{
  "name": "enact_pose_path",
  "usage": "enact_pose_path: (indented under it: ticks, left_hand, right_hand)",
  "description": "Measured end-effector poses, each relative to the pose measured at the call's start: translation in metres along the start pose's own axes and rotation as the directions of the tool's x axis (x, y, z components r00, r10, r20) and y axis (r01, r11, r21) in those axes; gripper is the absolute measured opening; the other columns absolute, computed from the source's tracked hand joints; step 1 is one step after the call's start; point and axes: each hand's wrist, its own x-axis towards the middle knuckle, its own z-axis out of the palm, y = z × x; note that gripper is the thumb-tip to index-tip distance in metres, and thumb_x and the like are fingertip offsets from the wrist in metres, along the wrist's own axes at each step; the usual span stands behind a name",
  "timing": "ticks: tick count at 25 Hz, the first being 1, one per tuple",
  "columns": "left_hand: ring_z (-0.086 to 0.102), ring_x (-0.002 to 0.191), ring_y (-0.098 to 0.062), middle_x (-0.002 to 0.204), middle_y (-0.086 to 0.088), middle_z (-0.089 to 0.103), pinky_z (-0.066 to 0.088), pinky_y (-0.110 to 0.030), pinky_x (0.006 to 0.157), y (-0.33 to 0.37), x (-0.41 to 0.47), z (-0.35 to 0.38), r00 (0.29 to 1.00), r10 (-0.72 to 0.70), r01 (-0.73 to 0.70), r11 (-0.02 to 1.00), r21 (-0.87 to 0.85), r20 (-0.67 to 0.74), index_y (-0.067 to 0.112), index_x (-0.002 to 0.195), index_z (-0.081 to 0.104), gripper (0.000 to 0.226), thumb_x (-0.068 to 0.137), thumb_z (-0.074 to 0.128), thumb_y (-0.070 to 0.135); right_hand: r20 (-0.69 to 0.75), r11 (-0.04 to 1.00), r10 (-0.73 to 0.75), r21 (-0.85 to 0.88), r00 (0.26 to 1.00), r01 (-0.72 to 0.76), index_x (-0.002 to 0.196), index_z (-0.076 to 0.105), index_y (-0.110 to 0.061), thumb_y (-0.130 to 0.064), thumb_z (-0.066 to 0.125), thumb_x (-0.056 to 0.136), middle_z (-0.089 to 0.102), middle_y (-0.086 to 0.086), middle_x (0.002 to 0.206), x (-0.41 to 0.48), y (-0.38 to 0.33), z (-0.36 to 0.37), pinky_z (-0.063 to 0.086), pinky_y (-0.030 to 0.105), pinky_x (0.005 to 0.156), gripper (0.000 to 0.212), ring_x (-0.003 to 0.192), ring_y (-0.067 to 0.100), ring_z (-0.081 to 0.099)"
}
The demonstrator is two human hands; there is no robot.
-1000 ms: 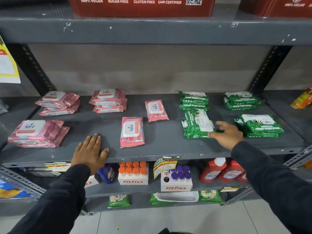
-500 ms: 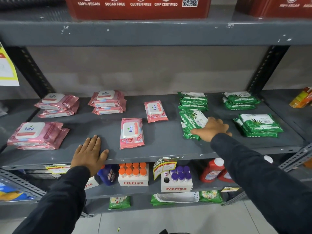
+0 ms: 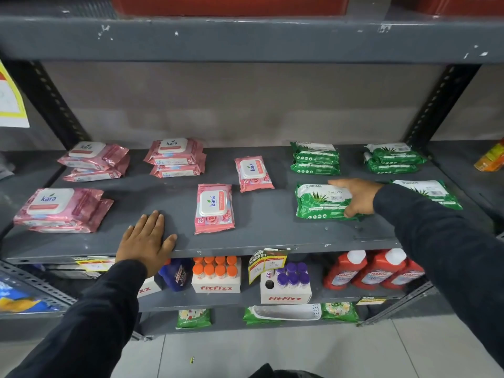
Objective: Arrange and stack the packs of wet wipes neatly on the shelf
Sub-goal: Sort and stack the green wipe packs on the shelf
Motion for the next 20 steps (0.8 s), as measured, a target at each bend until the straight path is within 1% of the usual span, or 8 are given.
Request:
enact_pose_path:
  ticks: [3,6,8,10,12,15,18,20]
  left_hand:
    - [0.001,0.146,-0.021,0.159,-0.001,0.002,0.004,-0.04,0.118,0.0,0.0,-0.001,1.0,-0.001,0.001,1.0,-0.005,0.0,0.016,0.149,0.007,0.069,0.093,0.02,0.054]
    - [0.002,0.146,-0.021,0.159,-0.002,0.003,0.005,-0.041,0.118,0.0,0.0,0.0,1.0,0.002,-0.002,1.0,0.0,0.004,0.015,0.149,0.007,0.07,0.092,0.018,0.055]
    - [0.003,0.146,-0.021,0.159,-0.002,0.004,0.005,-0.041,0.117,-0.001,0.0,0.001,1.0,0.004,-0.004,1.0,-0.002,-0.005,0.015,0.149,0.008,0.074,0.088,0.012,0.058]
    - [0.003,0.146,-0.021,0.159,-0.002,0.005,0.006,-0.041,0.118,-0.001,0.001,0.001,1.0,0.005,-0.005,1.0,0.0,-0.004,0.015,0.149,0.008,0.074,0.088,0.013,0.058]
    - [0.002,0.146,-0.021,0.159,-0.002,0.004,0.006,-0.042,0.118,-0.001,0.001,0.002,1.0,0.006,-0.006,1.0,0.005,0.0,0.015,0.149,0.008,0.071,0.091,0.016,0.056]
    - [0.003,0.146,-0.021,0.159,-0.002,0.005,0.006,-0.041,0.118,-0.002,0.001,0.002,1.0,0.006,-0.006,1.0,0.006,-0.002,0.015,0.149,0.008,0.078,0.084,0.009,0.059]
    - [0.003,0.146,-0.022,0.159,-0.003,0.005,0.006,-0.041,0.118,-0.002,0.001,0.002,1.0,0.012,-0.012,1.0,0.012,-0.001,0.014,0.149,0.009,0.082,0.081,0.006,0.061]
    - [0.005,0.145,-0.023,0.159,-0.004,0.007,0.008,-0.042,0.117,-0.003,0.001,0.003,1.0,0.022,-0.022,1.0,0.019,-0.009,0.014,0.148,0.01,0.084,0.08,0.003,0.062]
  right_hand:
    - [-0.008,1.0,-0.006,-0.014,1.0,0.006,0.151,0.024,-0.034,-0.003,0.074,0.072,0.034,0.003,0.154,0.003,0.003,0.001,0.049,0.032,0.093,0.098,0.123,0.026,0.051]
    - [-0.03,0.999,0.003,-0.036,1.0,-0.004,0.151,0.022,-0.033,-0.008,0.074,0.072,0.03,0.002,0.157,0.003,0.007,0.0,0.048,0.031,0.094,0.098,0.128,0.026,0.047]
    - [-0.039,0.999,0.014,-0.034,0.999,-0.015,0.151,0.022,-0.032,-0.01,0.075,0.072,0.03,0.003,0.157,0.003,0.01,0.0,0.047,0.03,0.095,0.098,0.129,0.026,0.047]
    - [-0.044,0.999,0.019,-0.038,0.999,-0.021,0.151,0.022,-0.033,-0.01,0.075,0.072,0.03,0.003,0.157,0.003,0.011,0.0,0.045,0.029,0.094,0.098,0.13,0.026,0.046]
    - [-0.035,0.998,0.018,-0.055,0.999,-0.02,0.151,0.021,-0.035,-0.01,0.075,0.072,0.029,0.003,0.157,0.003,0.012,0.0,0.046,0.028,0.089,0.099,0.129,0.026,0.047]
    - [-0.02,0.996,0.017,-0.084,1.0,-0.019,0.151,0.019,-0.038,-0.009,0.074,0.073,0.029,0.002,0.158,0.003,0.011,0.0,0.048,0.027,0.081,0.099,0.122,0.025,0.053]
    - [-0.018,0.993,0.006,-0.118,1.0,-0.008,0.151,0.018,-0.04,-0.009,0.073,0.073,0.028,0.002,0.158,0.002,0.009,-0.001,0.05,0.028,0.082,0.1,0.12,0.025,0.054]
    - [-0.015,0.991,-0.002,-0.136,1.0,0.0,0.151,0.017,-0.039,-0.008,0.074,0.073,0.028,0.002,0.158,0.002,0.007,-0.002,0.046,0.027,0.078,0.101,0.12,0.026,0.055]
